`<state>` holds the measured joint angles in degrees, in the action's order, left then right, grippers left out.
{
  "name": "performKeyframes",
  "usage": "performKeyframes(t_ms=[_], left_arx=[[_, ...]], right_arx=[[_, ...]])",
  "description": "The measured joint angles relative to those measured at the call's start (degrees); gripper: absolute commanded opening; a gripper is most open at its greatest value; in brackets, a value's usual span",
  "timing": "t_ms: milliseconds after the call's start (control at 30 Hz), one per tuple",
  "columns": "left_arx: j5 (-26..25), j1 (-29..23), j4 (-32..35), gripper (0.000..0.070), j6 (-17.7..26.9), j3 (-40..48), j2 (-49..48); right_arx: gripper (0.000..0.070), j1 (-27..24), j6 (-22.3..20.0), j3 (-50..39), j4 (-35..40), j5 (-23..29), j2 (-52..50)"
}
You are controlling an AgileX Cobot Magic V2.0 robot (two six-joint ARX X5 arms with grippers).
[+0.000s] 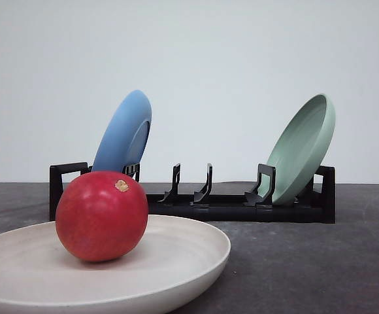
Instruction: Place pomegranate in white plate
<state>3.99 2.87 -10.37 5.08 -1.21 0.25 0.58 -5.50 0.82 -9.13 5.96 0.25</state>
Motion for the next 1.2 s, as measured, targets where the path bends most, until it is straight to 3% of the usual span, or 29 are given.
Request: performKeyframes(t_ms=[1200], left_arx=[[0.0, 0.0, 0.0, 0.0000, 0.0, 0.0, 0.0]], right_arx=[[0.0000, 0.0, 0.0, 0.0, 0.0, 0.0, 0.0]])
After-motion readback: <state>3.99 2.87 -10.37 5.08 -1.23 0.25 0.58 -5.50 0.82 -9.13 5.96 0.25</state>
